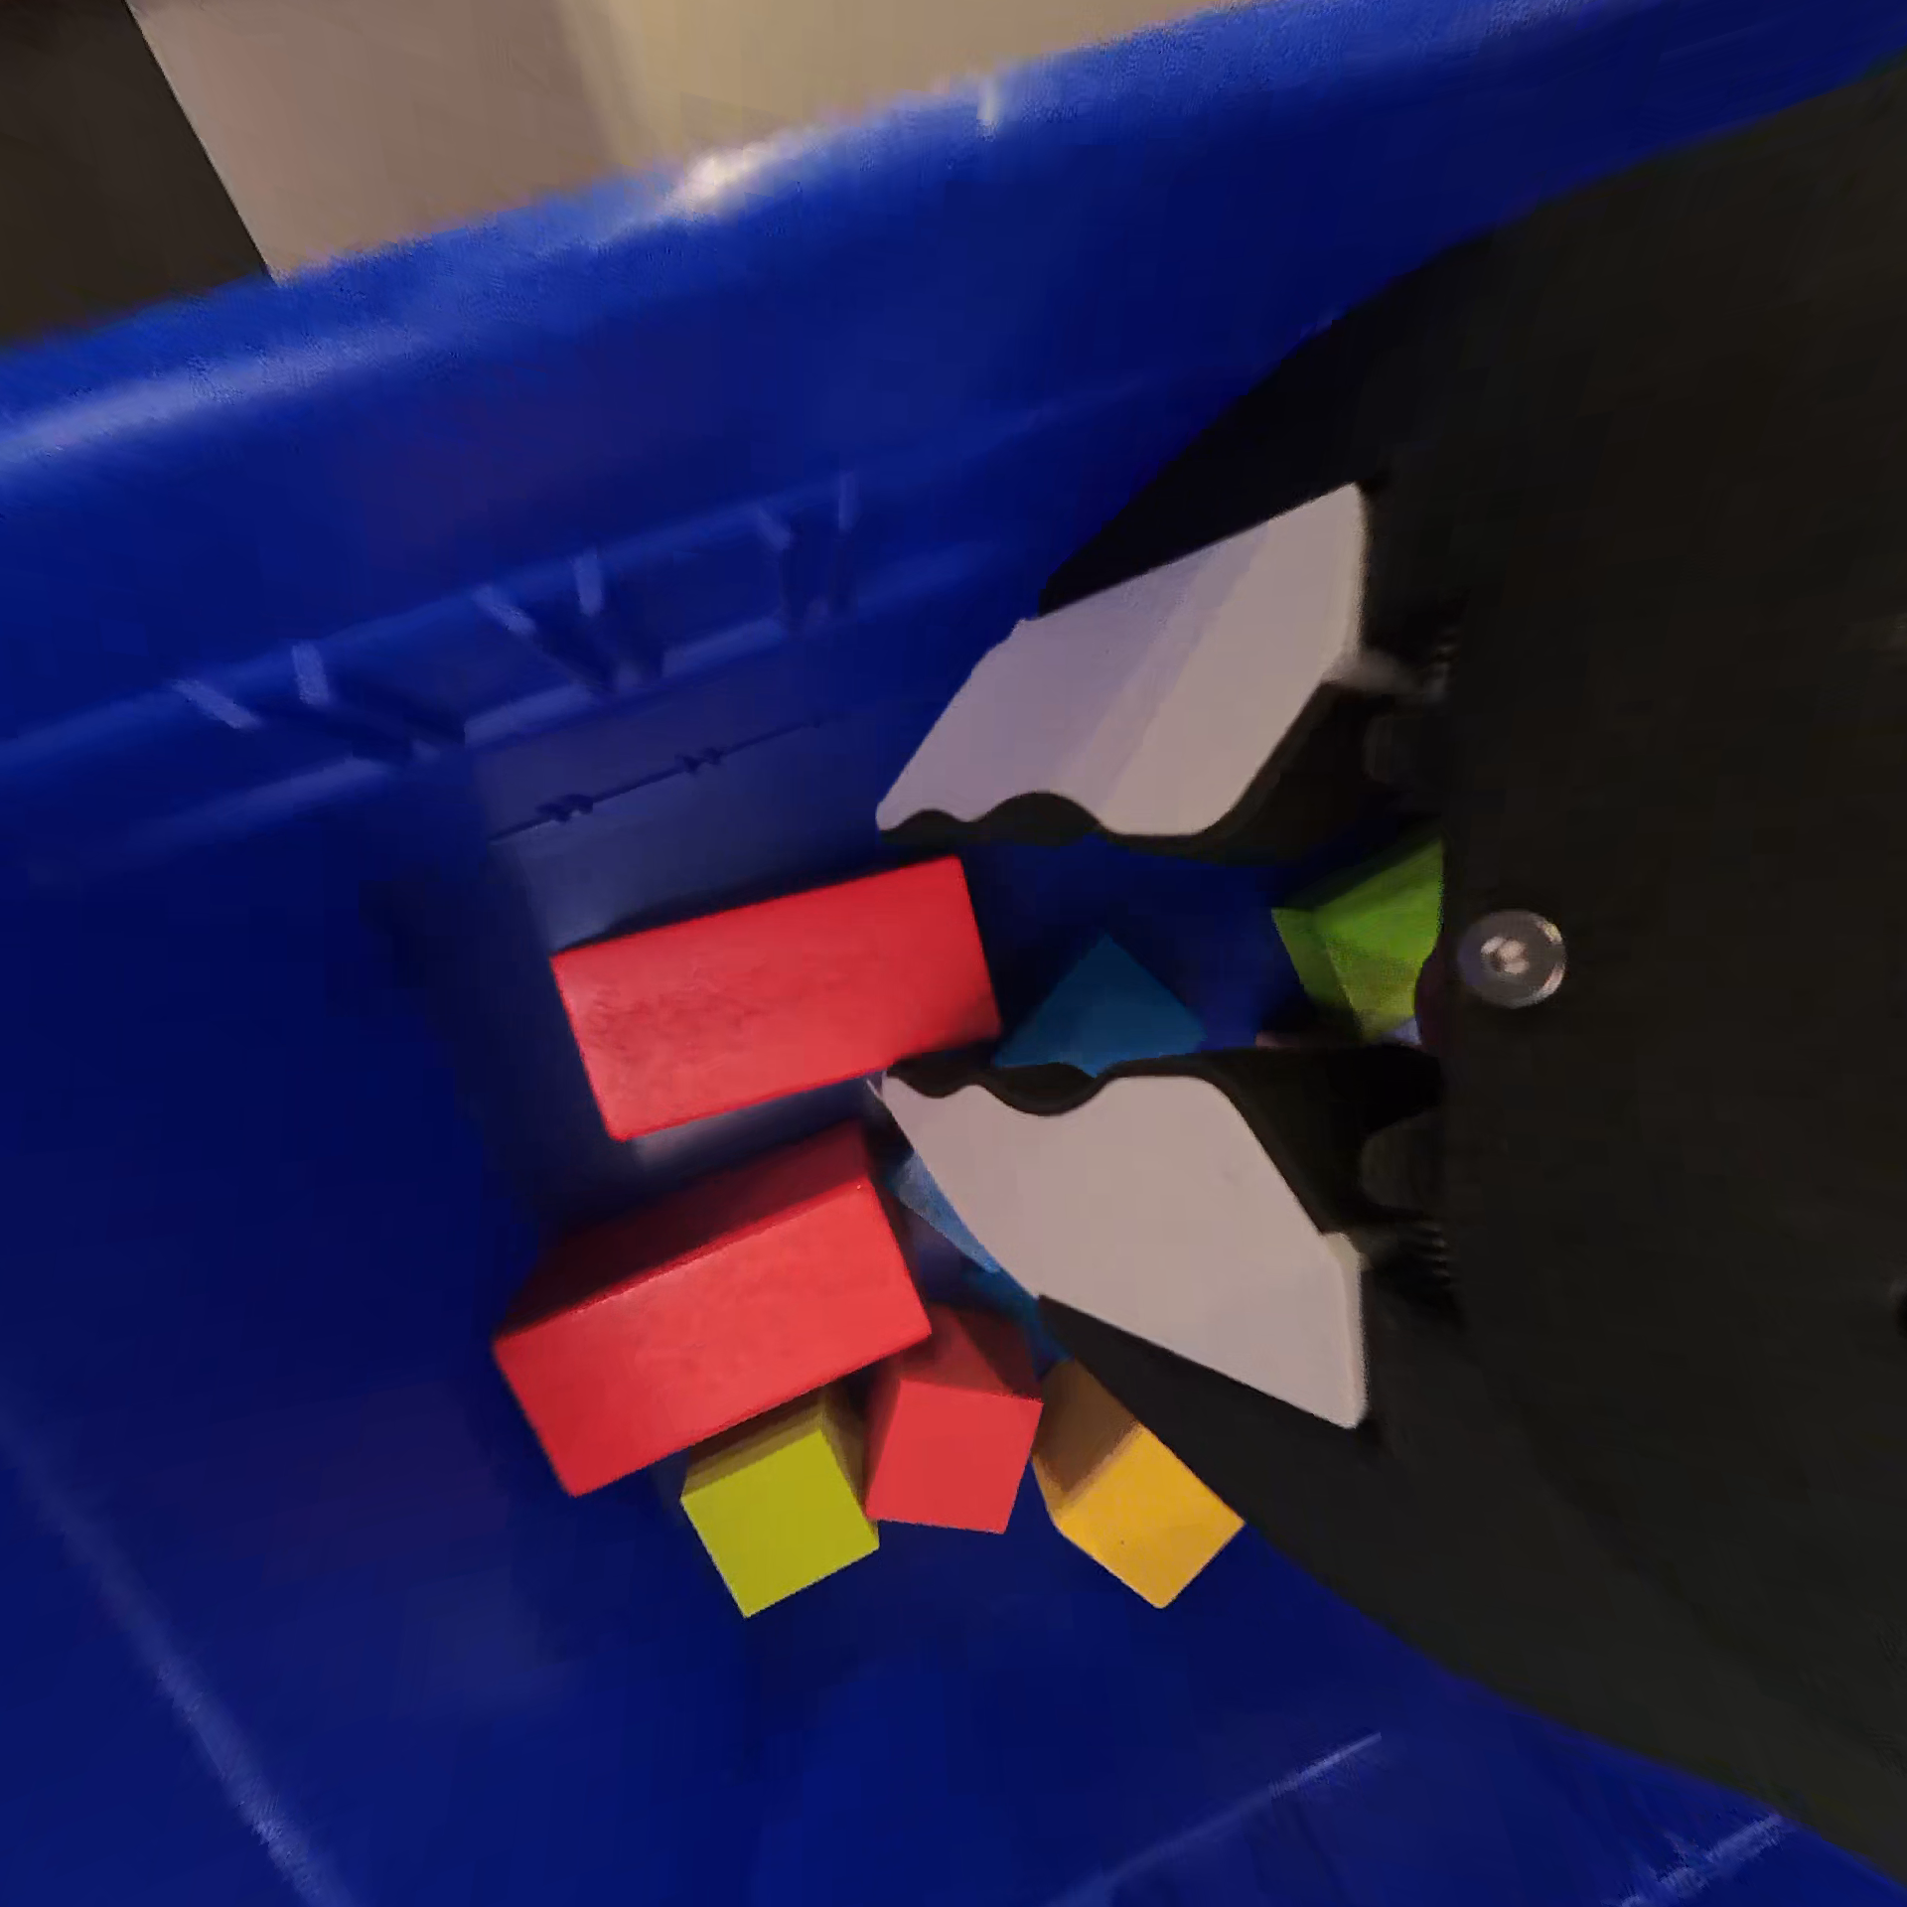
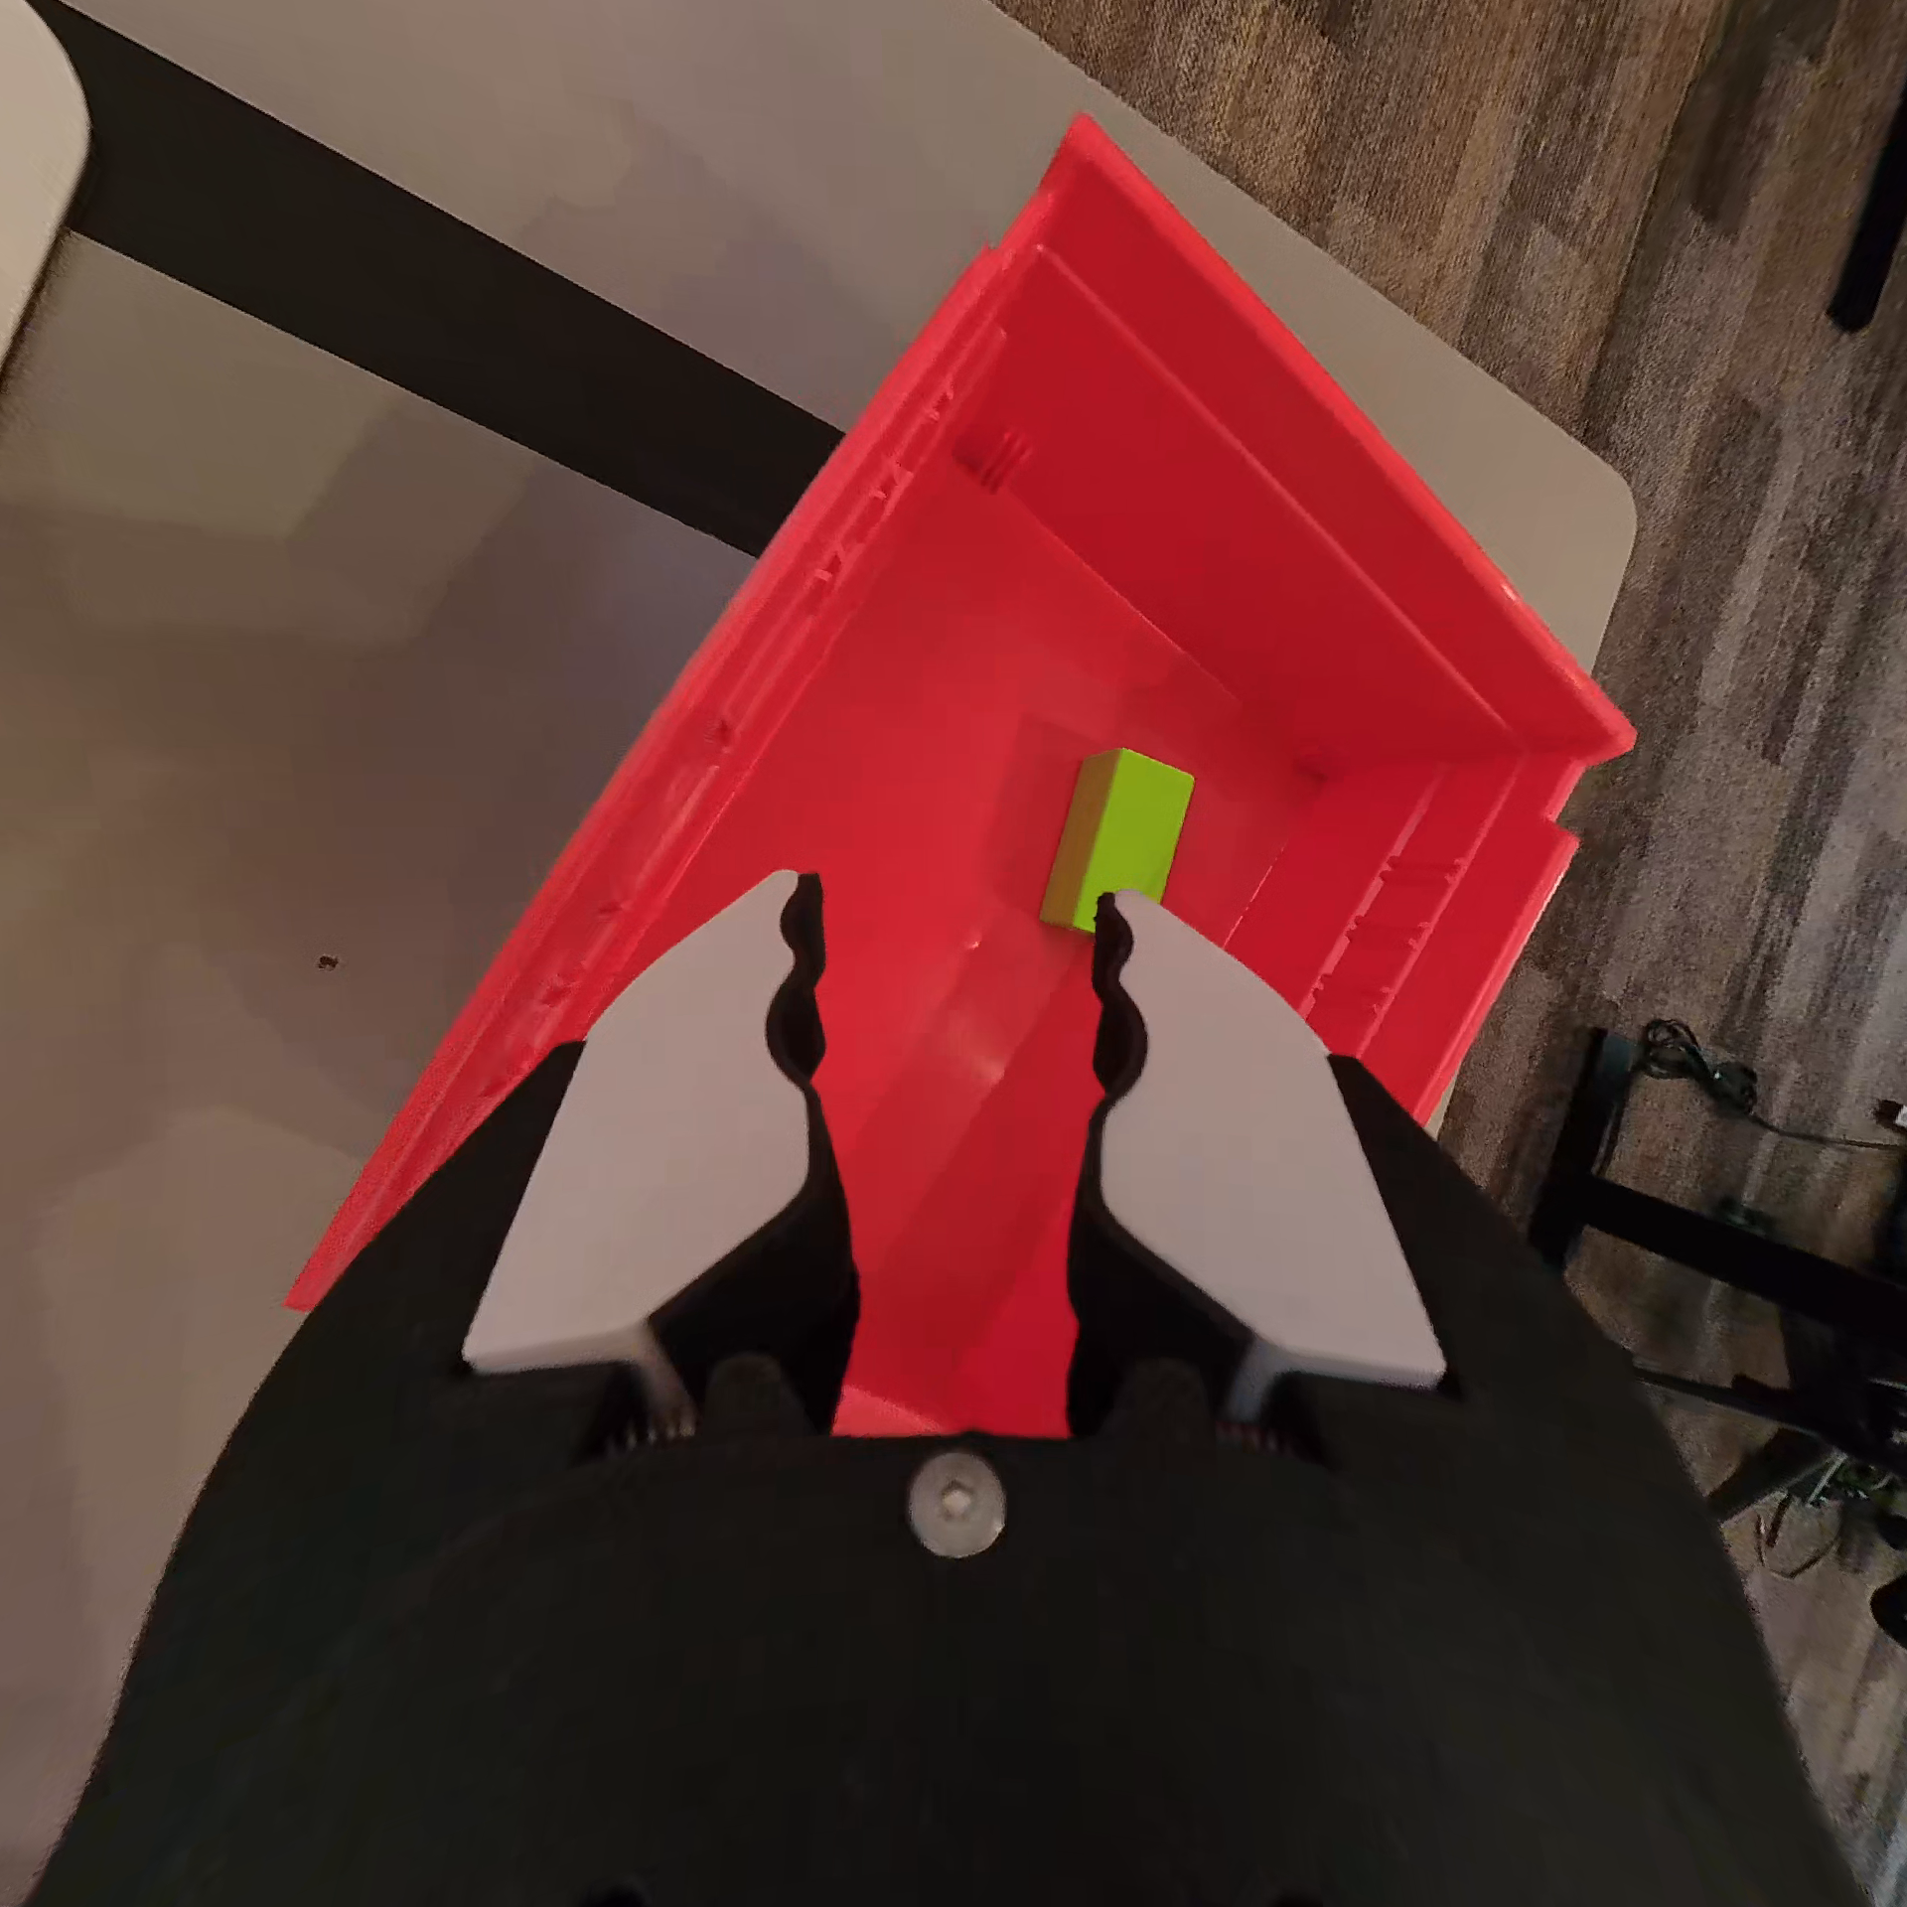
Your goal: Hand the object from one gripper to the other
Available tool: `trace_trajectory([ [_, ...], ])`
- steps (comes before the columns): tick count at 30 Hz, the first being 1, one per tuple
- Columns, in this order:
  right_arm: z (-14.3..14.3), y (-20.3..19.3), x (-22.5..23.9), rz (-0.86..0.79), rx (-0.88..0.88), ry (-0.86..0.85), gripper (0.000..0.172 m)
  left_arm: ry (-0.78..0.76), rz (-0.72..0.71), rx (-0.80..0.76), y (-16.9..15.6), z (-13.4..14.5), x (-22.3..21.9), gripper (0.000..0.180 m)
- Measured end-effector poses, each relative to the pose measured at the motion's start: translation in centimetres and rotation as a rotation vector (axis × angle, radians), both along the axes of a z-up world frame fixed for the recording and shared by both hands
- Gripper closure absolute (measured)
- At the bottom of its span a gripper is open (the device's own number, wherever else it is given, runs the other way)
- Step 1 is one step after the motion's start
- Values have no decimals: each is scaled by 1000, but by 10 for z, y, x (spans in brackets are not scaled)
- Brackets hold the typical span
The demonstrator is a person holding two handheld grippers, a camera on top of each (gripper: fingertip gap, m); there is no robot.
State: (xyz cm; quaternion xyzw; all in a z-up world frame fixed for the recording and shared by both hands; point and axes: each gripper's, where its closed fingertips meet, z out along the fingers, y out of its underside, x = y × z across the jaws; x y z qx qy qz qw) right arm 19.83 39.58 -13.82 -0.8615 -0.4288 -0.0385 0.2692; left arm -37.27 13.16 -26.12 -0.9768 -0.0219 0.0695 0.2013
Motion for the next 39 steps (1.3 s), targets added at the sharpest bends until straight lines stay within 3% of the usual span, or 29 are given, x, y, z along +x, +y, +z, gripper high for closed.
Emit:
trace_trajectory([
  [5,18,-14,-18,48,63,61,124,-13,17,79,7,6,-3,143],
  [8,52,-32,-45,126,178,158,124,-43,32,200,8,34,-7,144],
  [11,103,-71,-93,269,286,368,126,-129,7,453,11,97,0,144],
  [15,170,-158,-180,580,326,745,122,-317,-196,889,7,212,53,144],
  [18,199,-218,-237,762,181,1033,120,-498,-388,1152,-7,280,110,144],
  [21,204,-251,-281,855,-25,1206,108,-667,-565,1295,-18,315,169,144],
  [24,209,-268,-306,903,-148,1328,107,-784,-682,1317,-21,323,216,144],
  [28,207,-273,-321,915,-225,1362,109,-868,-754,1308,-18,318,255,144],
  [36,209,-286,-319,981,-391,1422,139,-946,-798,1316,-20,316,277,144],
  [39,208,-286,-317,979,-391,1412,139,-981,-804,1320,-20,316,279,144],
])
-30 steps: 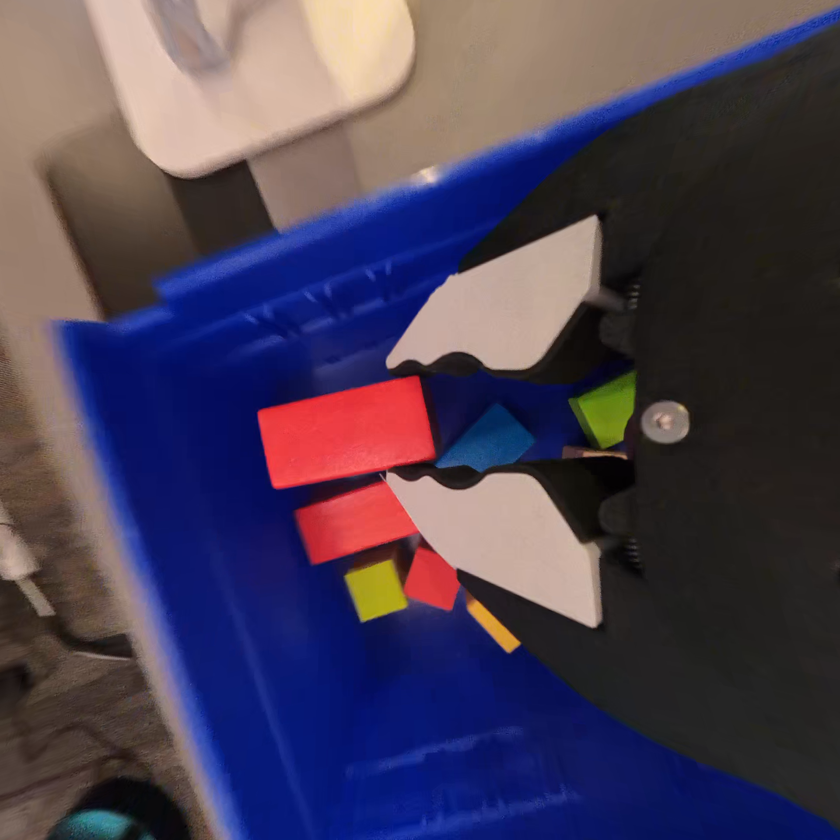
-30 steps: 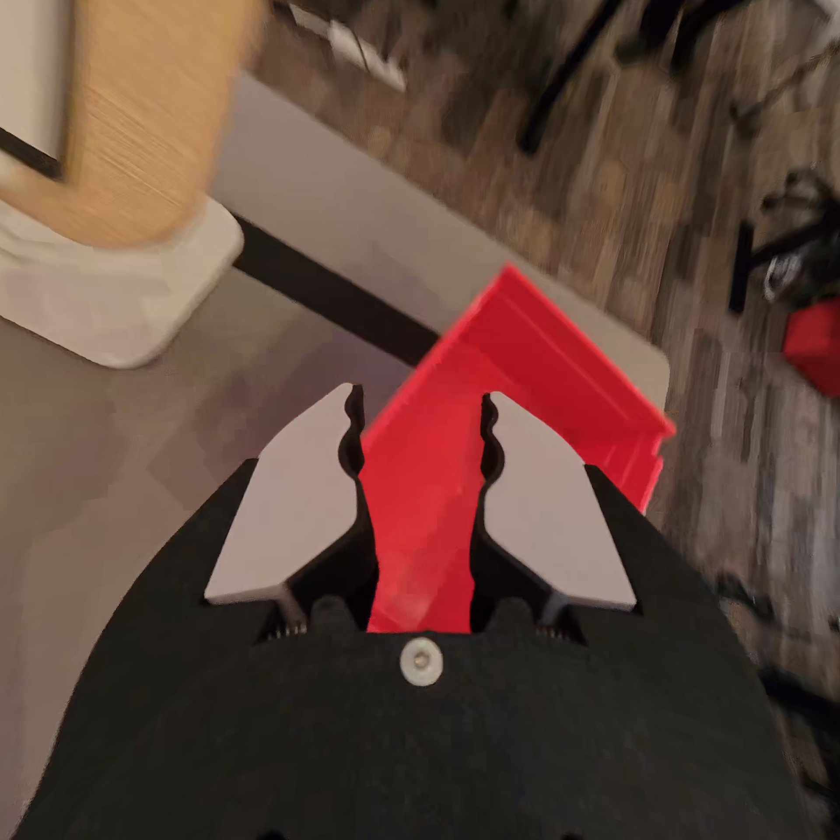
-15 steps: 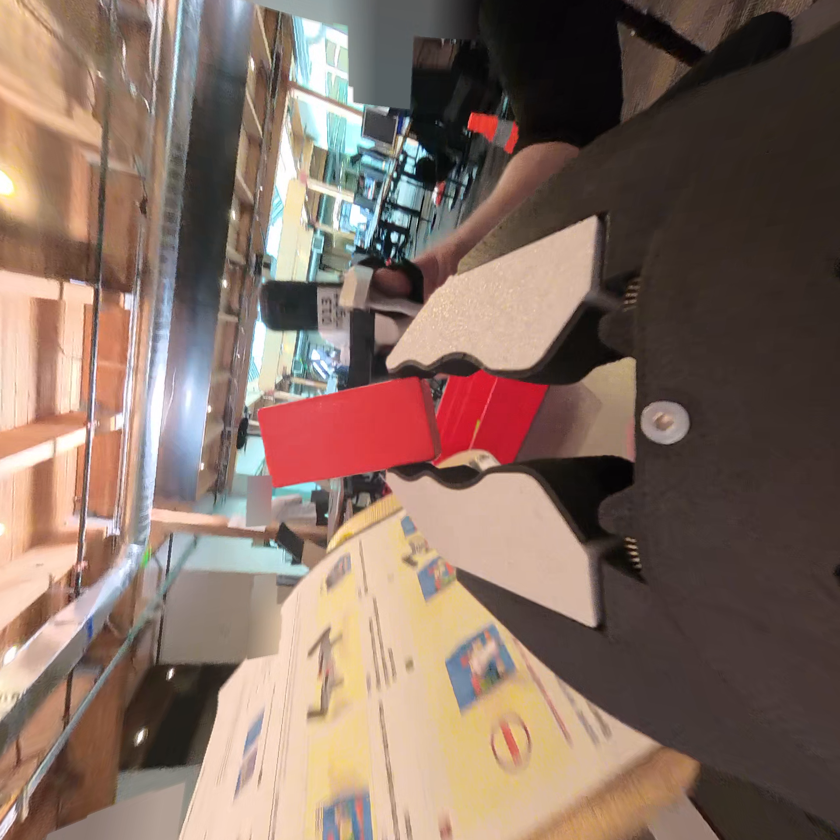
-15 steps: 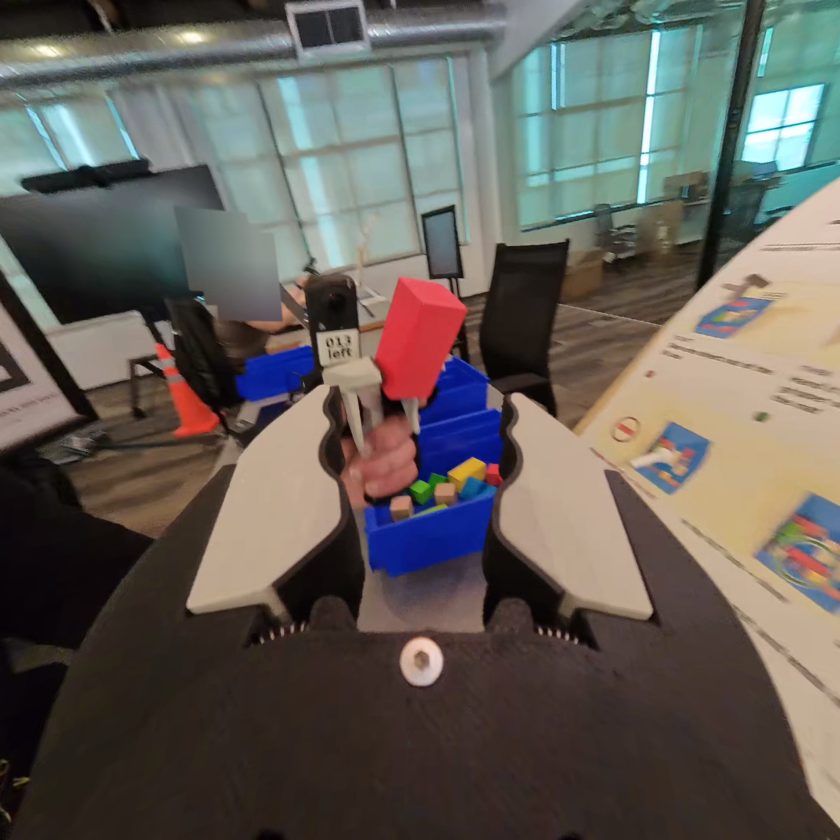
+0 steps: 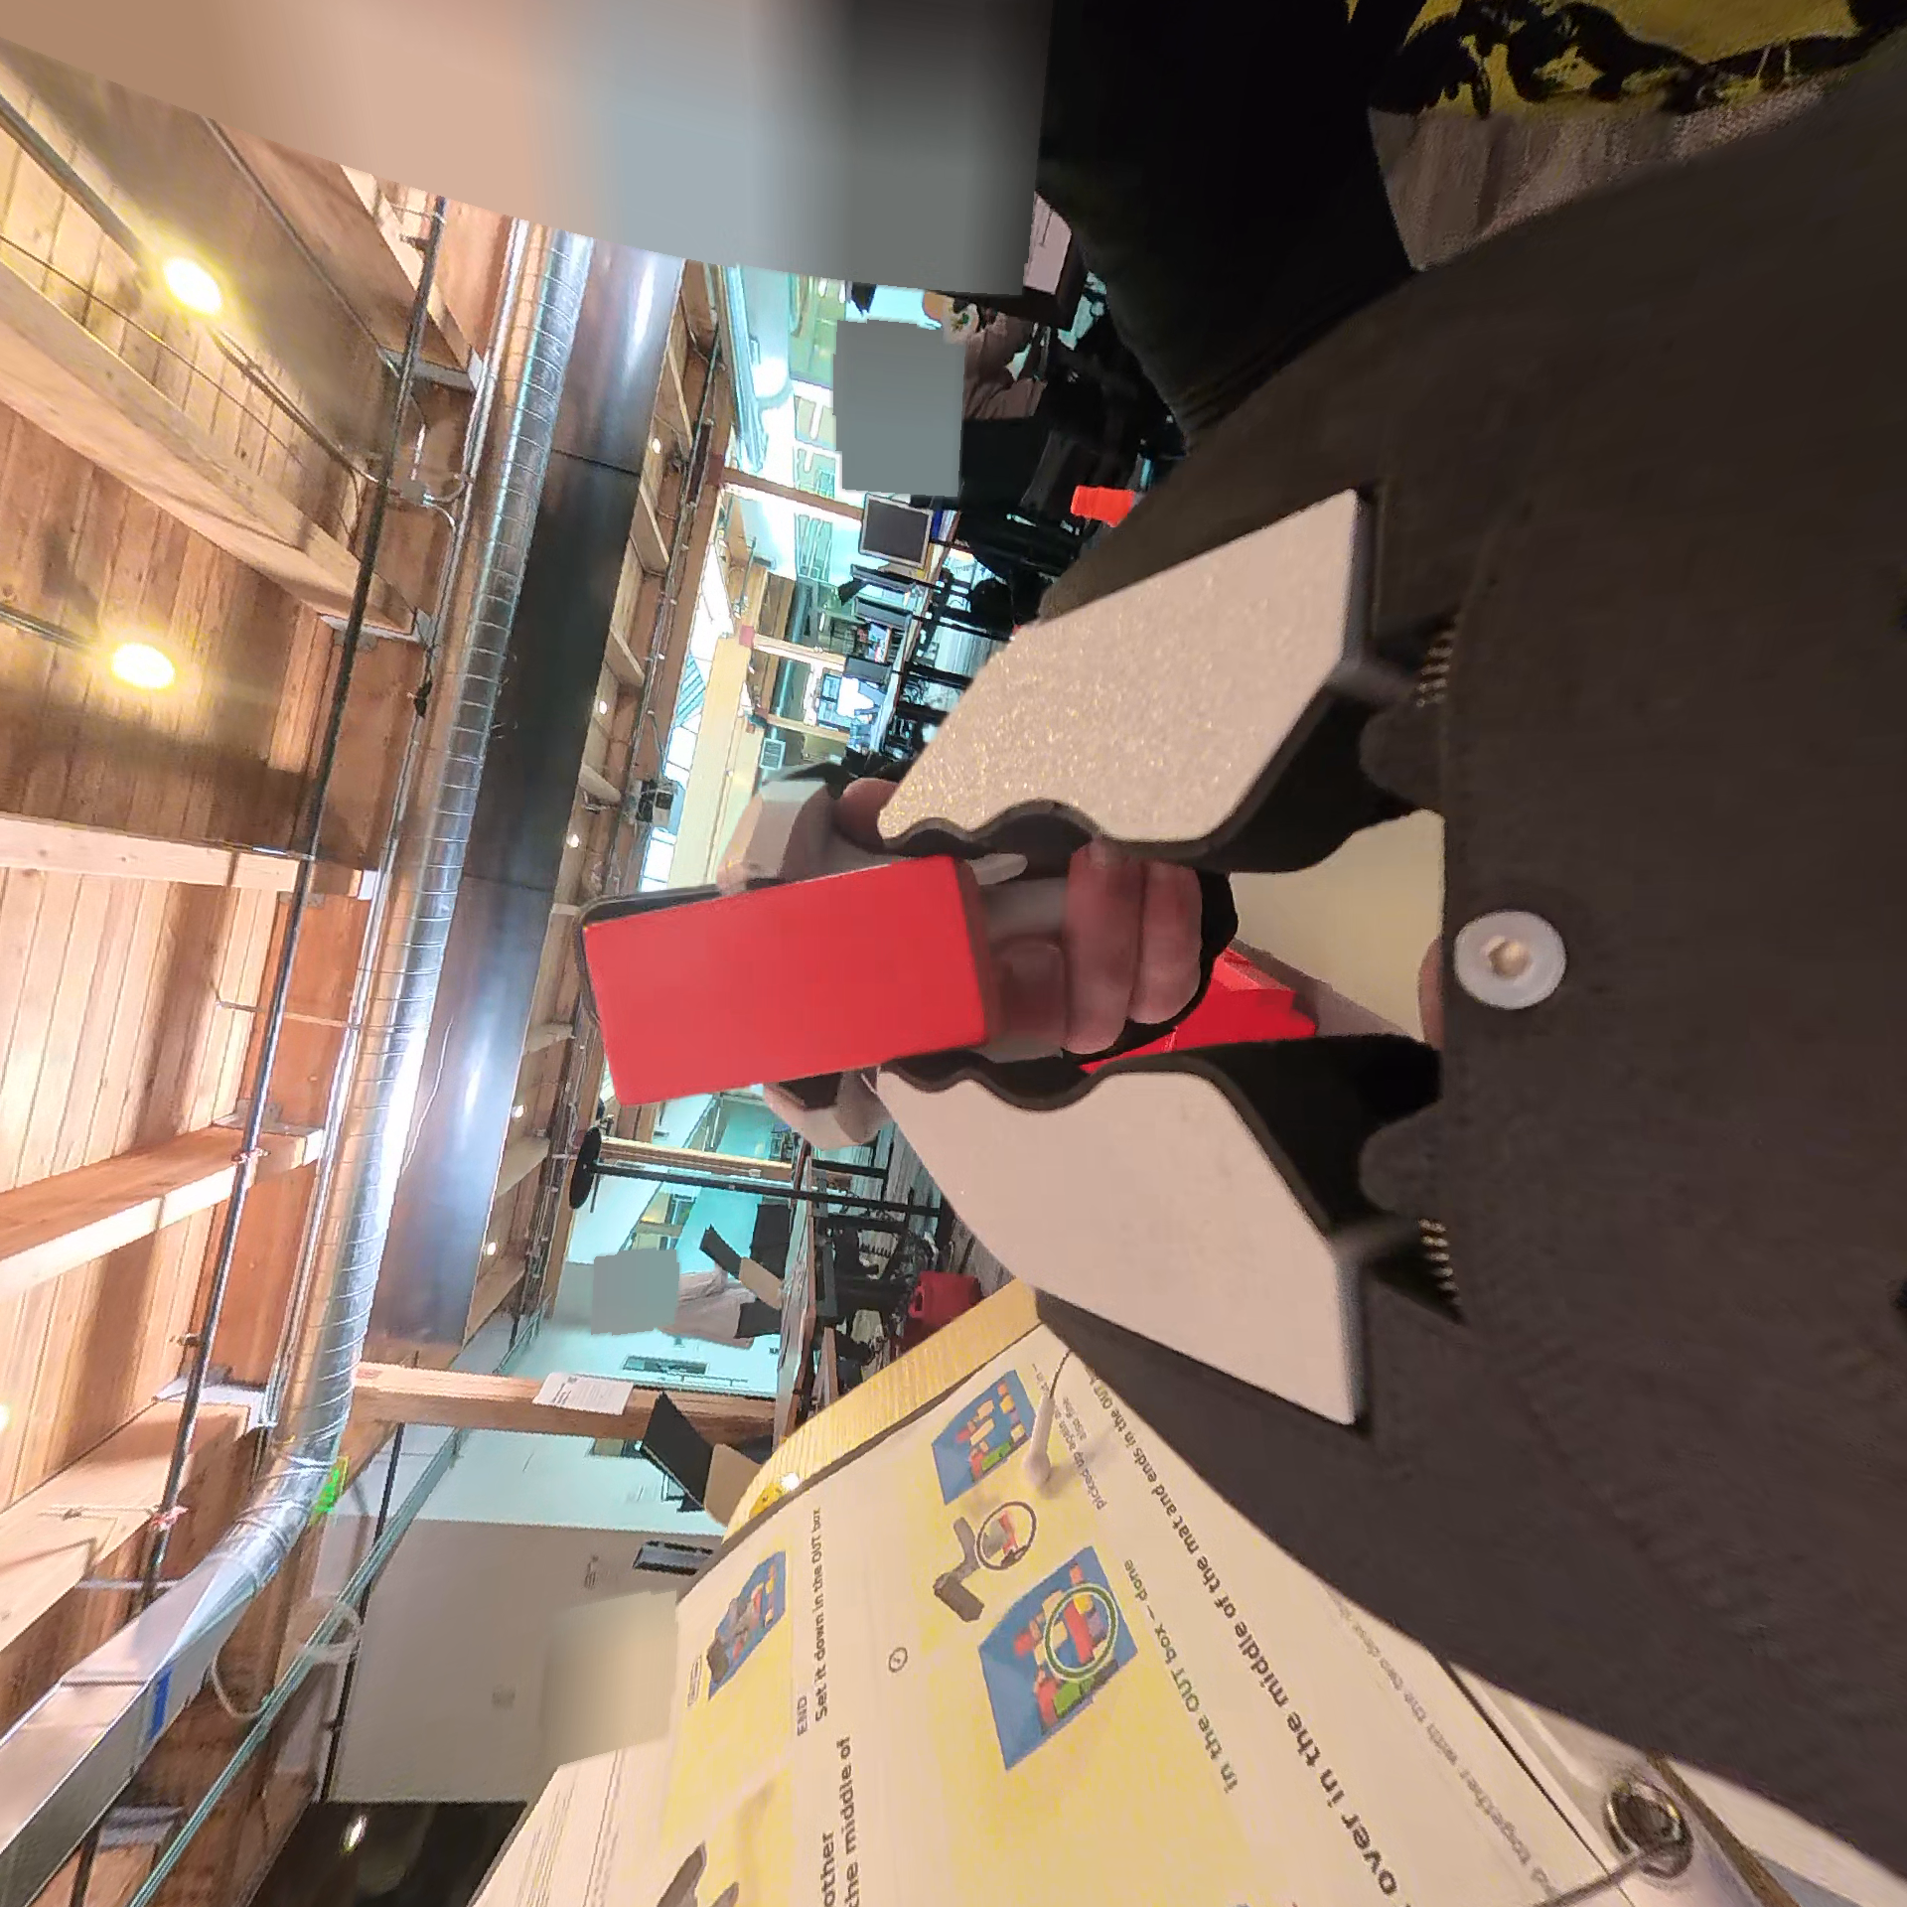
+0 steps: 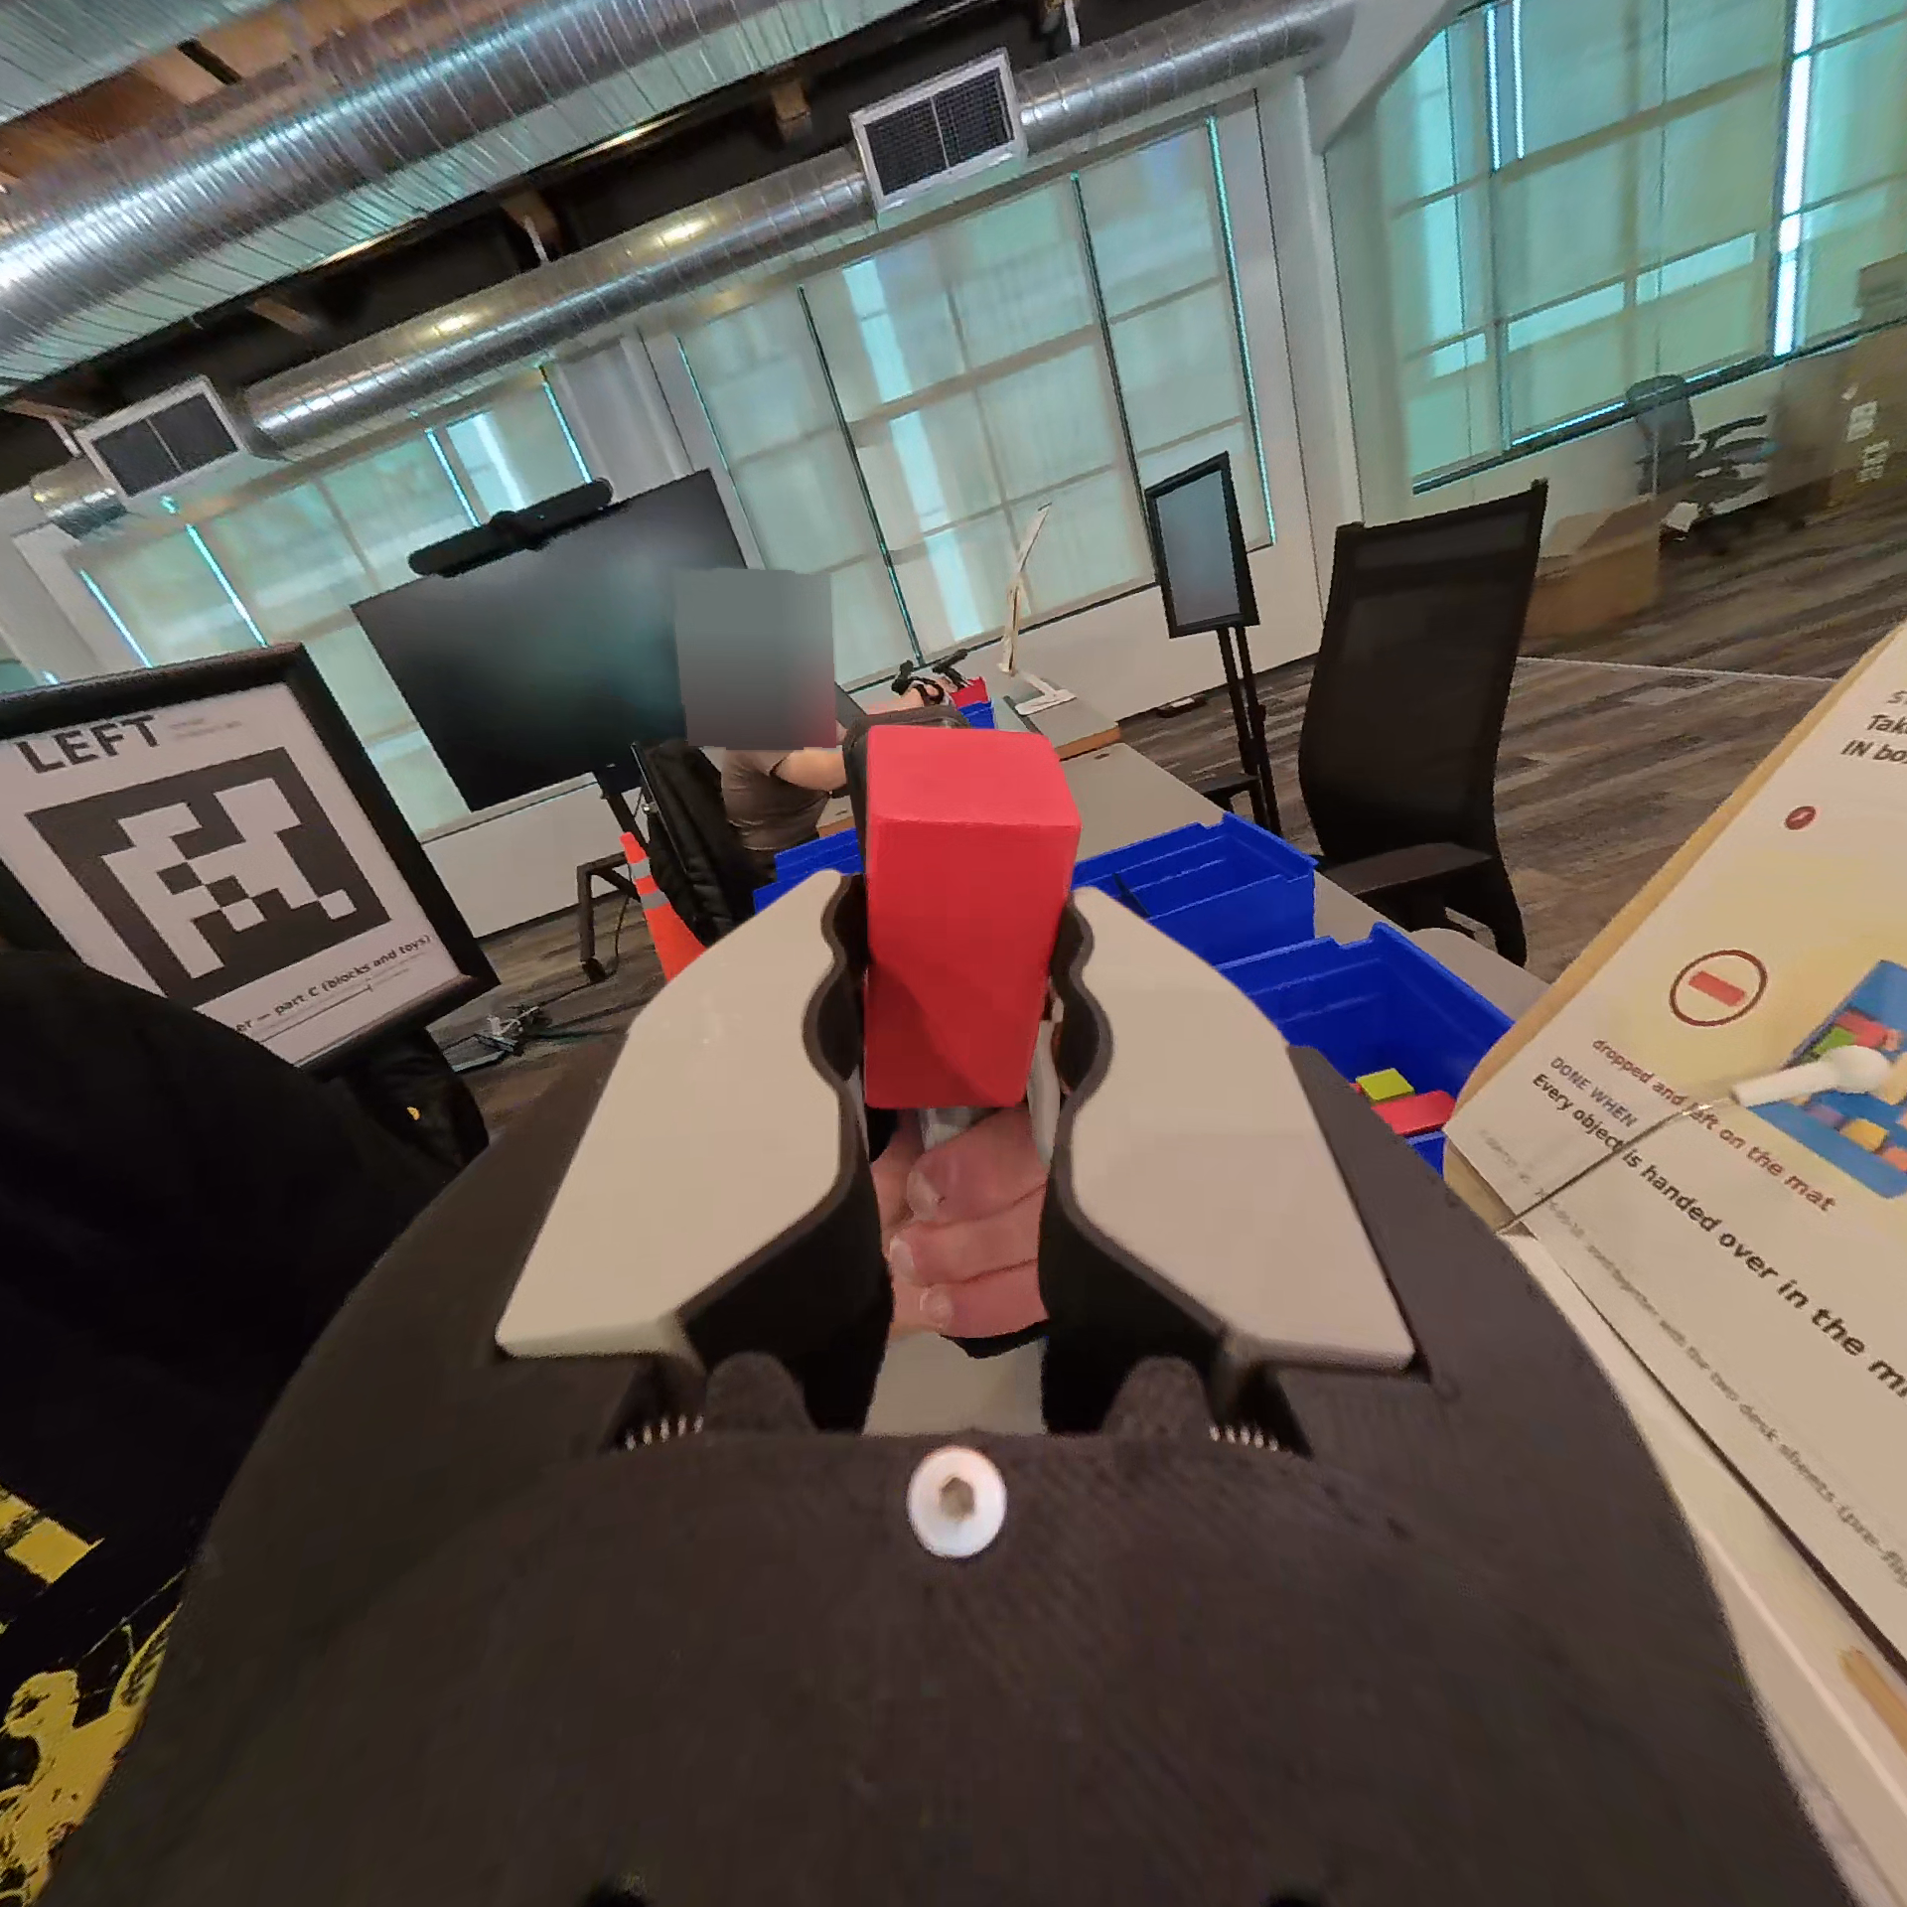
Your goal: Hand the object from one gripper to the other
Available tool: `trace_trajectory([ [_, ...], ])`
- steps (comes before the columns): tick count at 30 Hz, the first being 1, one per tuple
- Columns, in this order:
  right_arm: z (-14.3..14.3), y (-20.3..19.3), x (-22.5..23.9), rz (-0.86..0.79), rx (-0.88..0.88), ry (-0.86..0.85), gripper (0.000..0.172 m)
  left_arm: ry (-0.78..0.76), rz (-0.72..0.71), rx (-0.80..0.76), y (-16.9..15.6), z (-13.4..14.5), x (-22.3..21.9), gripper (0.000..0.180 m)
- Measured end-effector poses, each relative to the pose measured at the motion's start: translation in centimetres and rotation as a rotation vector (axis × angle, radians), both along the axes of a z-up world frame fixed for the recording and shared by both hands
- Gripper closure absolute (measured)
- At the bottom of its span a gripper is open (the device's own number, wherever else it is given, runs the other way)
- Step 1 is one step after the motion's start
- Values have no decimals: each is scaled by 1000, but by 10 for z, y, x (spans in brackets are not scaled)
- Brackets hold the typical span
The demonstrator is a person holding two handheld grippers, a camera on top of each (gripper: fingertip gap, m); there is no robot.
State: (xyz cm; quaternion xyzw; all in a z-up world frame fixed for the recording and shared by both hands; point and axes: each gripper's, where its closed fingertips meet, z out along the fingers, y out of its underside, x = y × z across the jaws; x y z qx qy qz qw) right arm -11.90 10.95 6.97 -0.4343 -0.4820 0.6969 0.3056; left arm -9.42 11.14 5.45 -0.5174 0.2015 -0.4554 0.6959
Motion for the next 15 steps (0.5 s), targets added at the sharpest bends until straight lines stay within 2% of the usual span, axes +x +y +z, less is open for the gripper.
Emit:
trace_trajectory([
  [2,2,0,4,-16,21,-4,140,-11,-13,8,-2,1,2,145],
  [4,7,5,16,-61,70,-12,139,-14,-14,12,-3,4,0,132],
  [5,10,12,25,-98,96,-31,140,-2,-19,9,-5,4,-2,132],
  [7,13,41,52,-217,149,-101,139,31,-7,0,-6,3,-9,145],
  [9,7,90,89,-423,230,-222,139,31,26,12,-7,4,-21,172],
  [10,0,117,113,-525,268,-304,139,33,56,13,-6,4,-28,180],
  [12,-23,167,164,-677,284,-496,139,31,88,14,-5,5,-36,180],
  [15,-81,229,247,-869,270,-854,140,56,133,2,-2,4,-42,180],
])
